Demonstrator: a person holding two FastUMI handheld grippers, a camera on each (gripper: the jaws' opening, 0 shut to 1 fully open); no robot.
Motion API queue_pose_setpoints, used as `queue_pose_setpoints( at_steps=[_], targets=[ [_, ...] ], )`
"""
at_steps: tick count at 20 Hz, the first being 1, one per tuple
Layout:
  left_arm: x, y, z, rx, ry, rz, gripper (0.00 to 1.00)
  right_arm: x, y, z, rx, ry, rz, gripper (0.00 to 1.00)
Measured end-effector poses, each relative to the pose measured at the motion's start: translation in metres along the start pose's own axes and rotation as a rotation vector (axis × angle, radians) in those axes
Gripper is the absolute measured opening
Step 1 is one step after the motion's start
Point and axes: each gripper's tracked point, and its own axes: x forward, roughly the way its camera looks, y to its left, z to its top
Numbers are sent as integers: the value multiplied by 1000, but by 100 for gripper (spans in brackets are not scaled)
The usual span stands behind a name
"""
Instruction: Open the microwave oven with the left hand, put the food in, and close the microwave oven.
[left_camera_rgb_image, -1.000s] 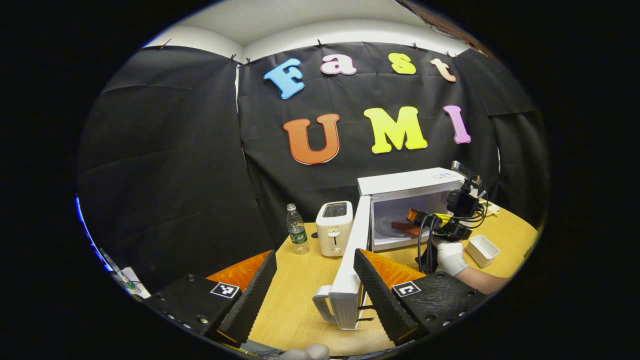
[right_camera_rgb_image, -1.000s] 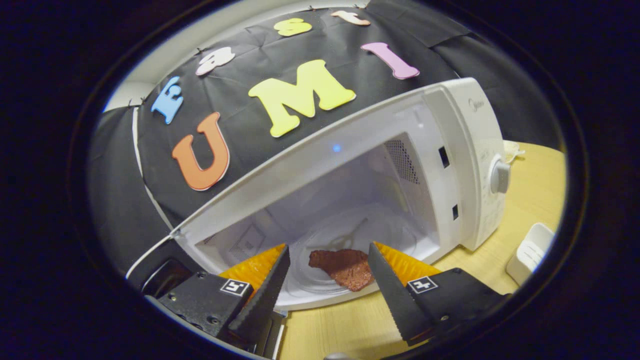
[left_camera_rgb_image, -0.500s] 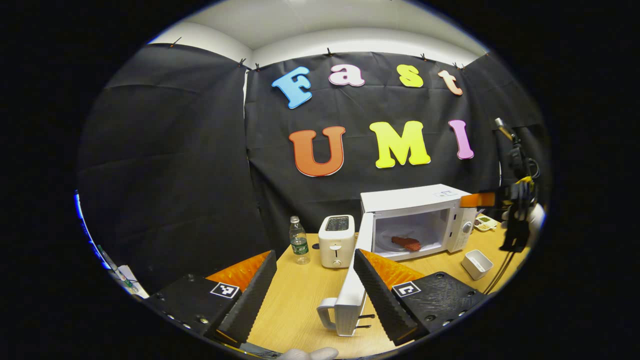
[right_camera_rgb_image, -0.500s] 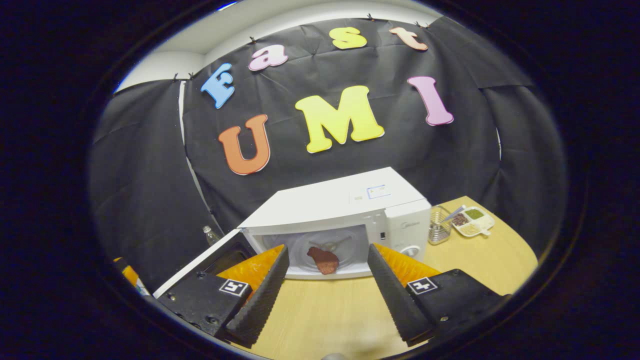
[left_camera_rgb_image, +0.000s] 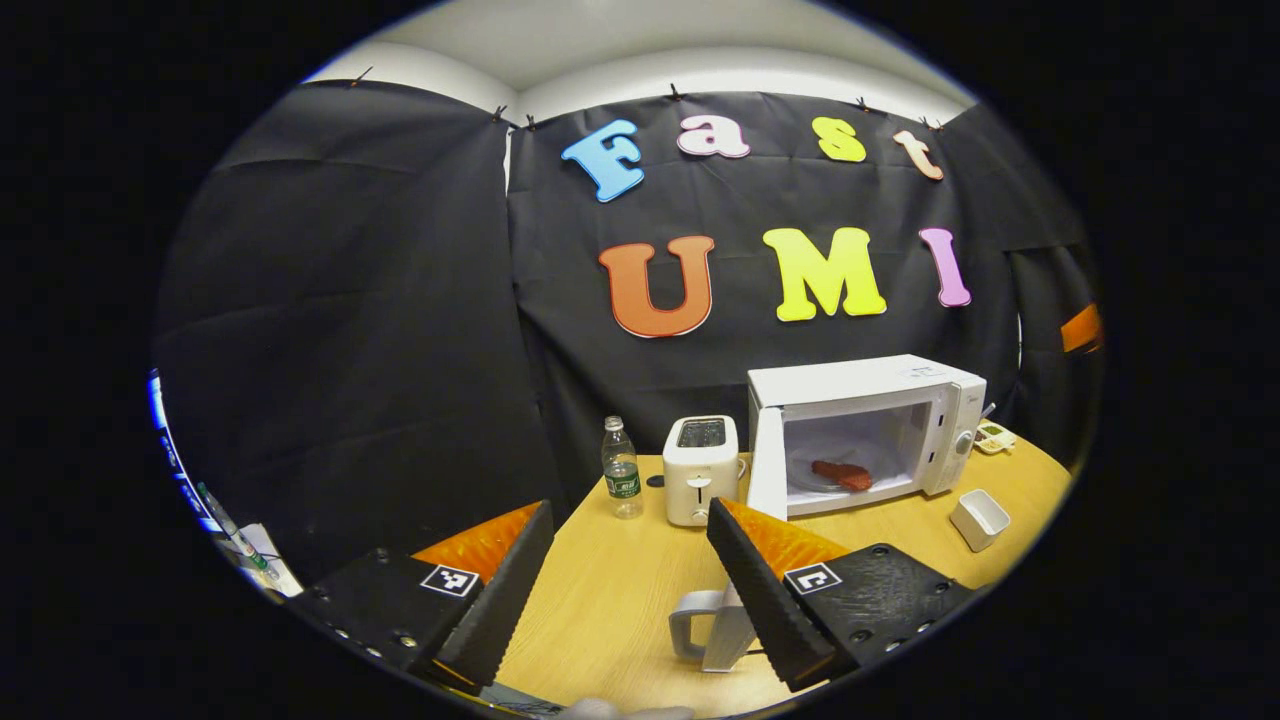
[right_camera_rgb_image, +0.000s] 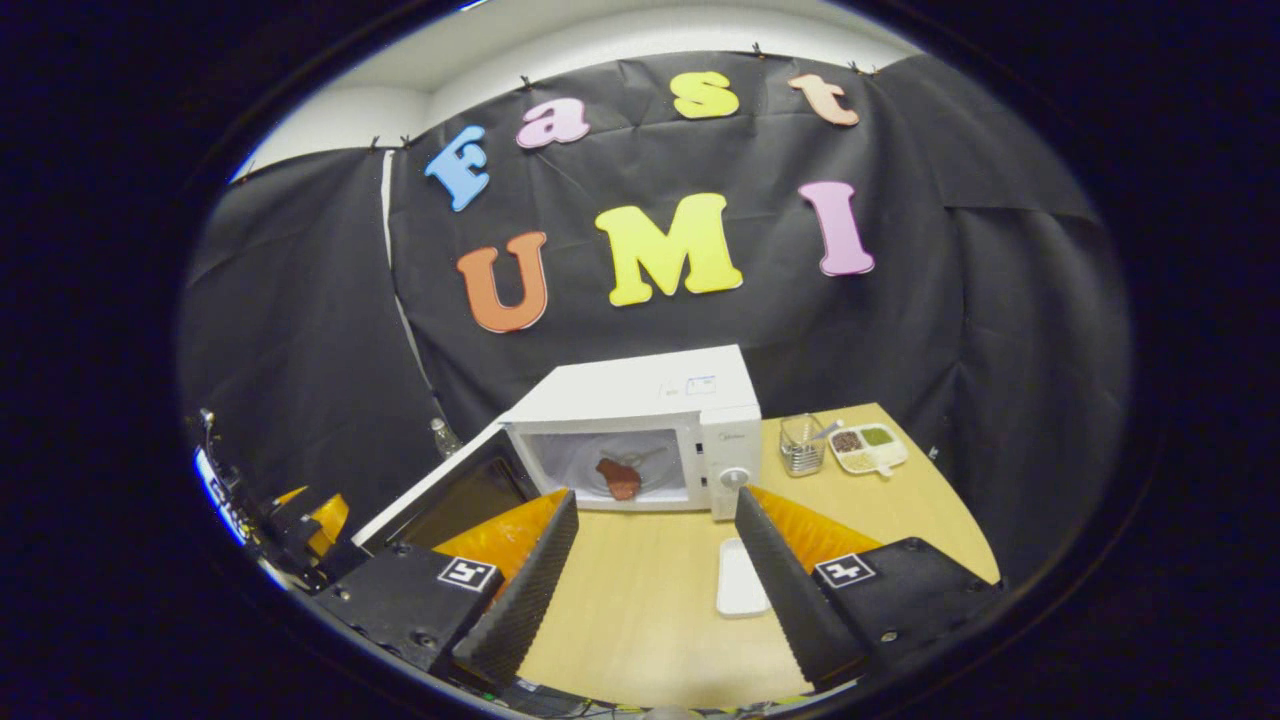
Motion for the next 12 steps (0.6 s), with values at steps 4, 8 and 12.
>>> queue_pose_setpoints(
  at_steps=[4,8,12],
  targets=[
    [4,-9,-9,-37,20,-33,71,-14,-4,-10,2,31,4,90],
    [10,-8,-24,-11,22,-34,0,-19,-6,-13,4,47,12,90],
    [21,4,-43,41,35,-26,0,-19,-8,-18,-8,69,9,90]
  ],
)
